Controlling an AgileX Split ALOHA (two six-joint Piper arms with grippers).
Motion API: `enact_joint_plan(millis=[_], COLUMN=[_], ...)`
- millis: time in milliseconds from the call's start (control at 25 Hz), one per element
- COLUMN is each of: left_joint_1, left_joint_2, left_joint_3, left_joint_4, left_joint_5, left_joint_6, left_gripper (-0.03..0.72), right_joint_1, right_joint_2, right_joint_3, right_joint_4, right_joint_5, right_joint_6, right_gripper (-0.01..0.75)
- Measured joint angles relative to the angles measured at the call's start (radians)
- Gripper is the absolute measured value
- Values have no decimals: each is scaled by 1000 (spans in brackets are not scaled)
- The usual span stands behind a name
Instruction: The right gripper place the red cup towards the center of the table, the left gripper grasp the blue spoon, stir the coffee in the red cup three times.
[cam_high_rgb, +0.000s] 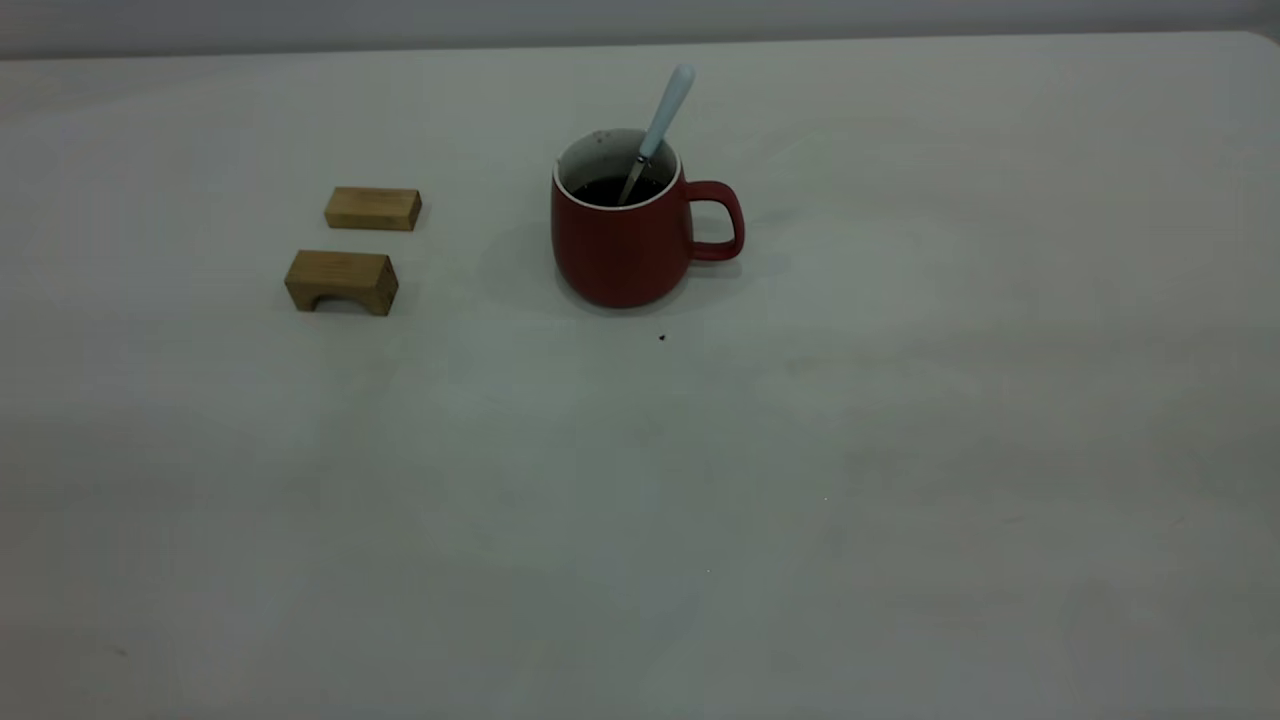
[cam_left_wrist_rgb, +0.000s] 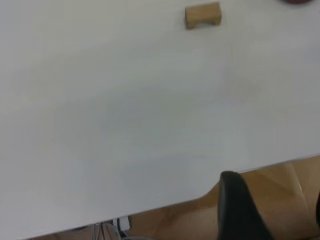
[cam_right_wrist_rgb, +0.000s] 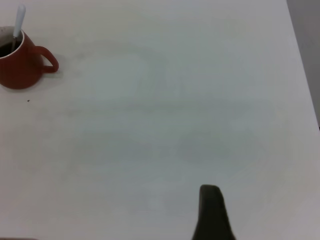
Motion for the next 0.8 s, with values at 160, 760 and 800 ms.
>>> enact_joint_plan(millis=[160, 760, 800], left_joint_1=[53, 66, 66], left_joint_2=[-111, -195, -195], left_joint_3=[55, 79, 79], left_joint_4=[-11, -15, -15], left_joint_5=[-43, -9, -9], left_joint_6=[0, -31, -31], left_gripper=[449, 449, 449], right_joint_1=[0, 0, 0], right_joint_2=[0, 0, 0], right_joint_3=[0, 0, 0], right_joint_4=[0, 0, 0], right_joint_5=[0, 0, 0], right_joint_6=[0, 0, 0], right_gripper=[579, 579, 579])
